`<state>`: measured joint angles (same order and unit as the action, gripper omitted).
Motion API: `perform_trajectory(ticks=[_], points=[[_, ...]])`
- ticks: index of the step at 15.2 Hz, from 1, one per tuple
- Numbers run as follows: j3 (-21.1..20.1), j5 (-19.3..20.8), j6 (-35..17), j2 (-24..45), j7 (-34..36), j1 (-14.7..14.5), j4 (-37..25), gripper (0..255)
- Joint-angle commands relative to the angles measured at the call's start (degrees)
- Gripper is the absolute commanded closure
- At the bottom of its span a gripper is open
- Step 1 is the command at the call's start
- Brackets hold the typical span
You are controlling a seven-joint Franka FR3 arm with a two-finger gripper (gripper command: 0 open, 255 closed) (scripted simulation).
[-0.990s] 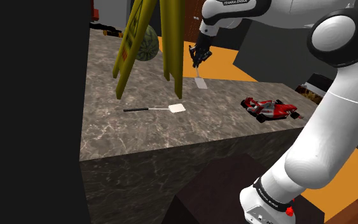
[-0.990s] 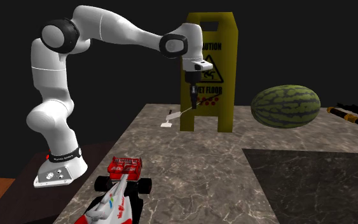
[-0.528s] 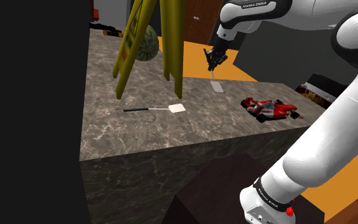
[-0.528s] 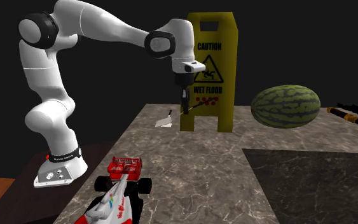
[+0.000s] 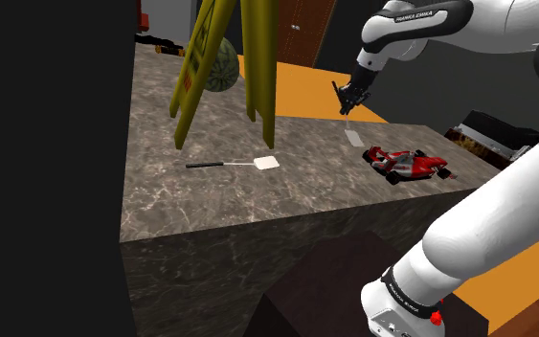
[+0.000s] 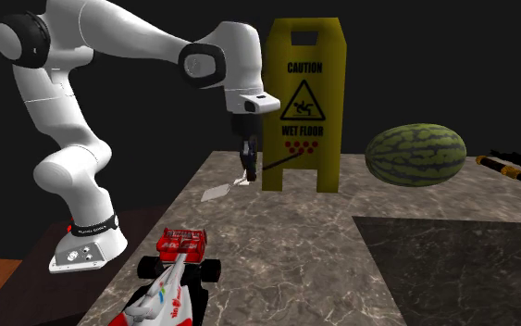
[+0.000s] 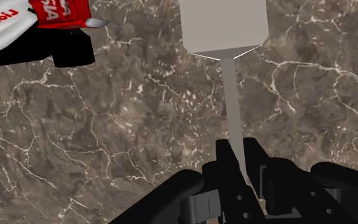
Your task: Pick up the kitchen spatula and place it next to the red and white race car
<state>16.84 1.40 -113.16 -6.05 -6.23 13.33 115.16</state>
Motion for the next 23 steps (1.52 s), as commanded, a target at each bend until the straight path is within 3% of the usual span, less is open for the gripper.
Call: perform_trajectory(ticks=[1, 7, 23], points=[[1.2, 0.5, 0.1, -1.8, -2.1, 1.1, 1.6, 255], [5.1, 1.8, 0.1, -4.7, -8.5, 4.2, 4.3, 255], [6.0, 0.5, -12.3, -0.9, -9.7, 4.3, 13.2, 255]])
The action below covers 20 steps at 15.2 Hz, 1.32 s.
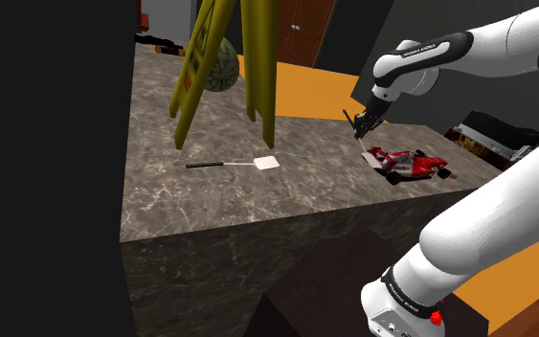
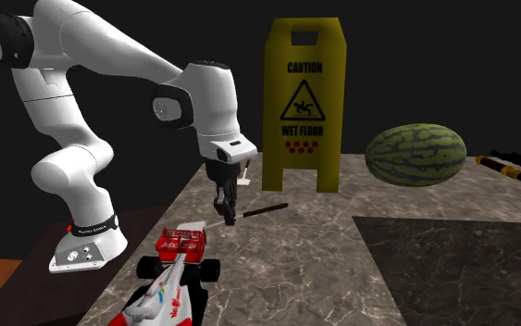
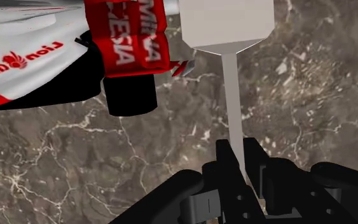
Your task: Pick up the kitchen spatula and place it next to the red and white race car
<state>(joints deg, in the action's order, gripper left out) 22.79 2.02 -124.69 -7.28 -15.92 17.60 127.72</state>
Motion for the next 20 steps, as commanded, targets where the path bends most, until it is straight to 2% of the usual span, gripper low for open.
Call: perform_trajectory(ticks=[1, 13, 20], points=[[0.1, -0.2, -1.6, 0.7, -0.2, 0.0, 1.0, 255], [0.6, -3.1, -11.4, 6.3, -2.4, -0.1, 5.7, 255], [0.6, -3.1, -11.4, 6.3, -2.4, -0.1, 5.7, 255]])
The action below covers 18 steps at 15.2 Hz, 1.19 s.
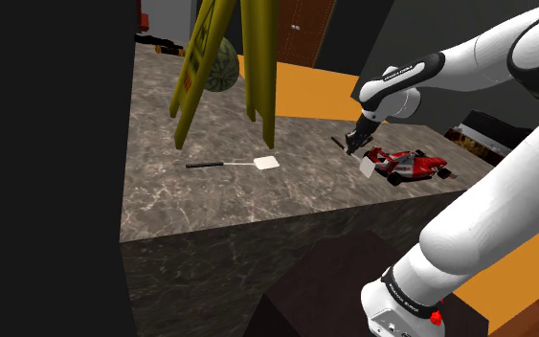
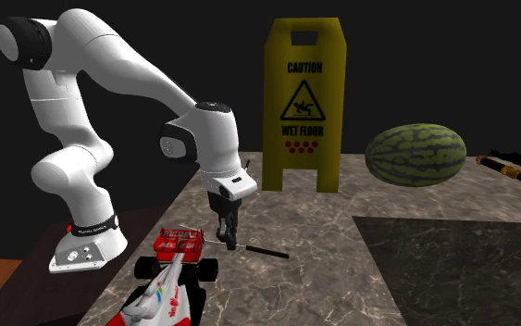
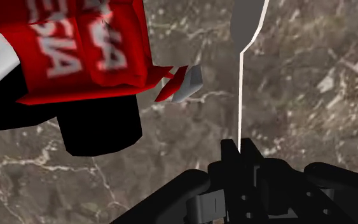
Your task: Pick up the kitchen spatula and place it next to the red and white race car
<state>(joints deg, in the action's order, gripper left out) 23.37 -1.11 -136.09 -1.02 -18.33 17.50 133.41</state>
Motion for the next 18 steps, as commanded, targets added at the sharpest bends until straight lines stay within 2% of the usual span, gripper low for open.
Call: perform_trajectory(ticks=[1, 2, 7, 11, 18], points=[[0.0, 0.0, 0.0, 0.0, 0.0, 0.0, 0.0, 255], [0.0, 0.0, 0.0, 0.0, 0.0, 0.0, 0.0, 0], [0.0, 0.0, 0.0, 0.0, 0.0, 0.0, 0.0, 0], [-0.3, 2.6, 7.3, -5.0, 1.9, 0.1, -2.7, 0], [-0.3, 2.6, 7.3, -5.0, 1.9, 0.1, -2.7, 0]])
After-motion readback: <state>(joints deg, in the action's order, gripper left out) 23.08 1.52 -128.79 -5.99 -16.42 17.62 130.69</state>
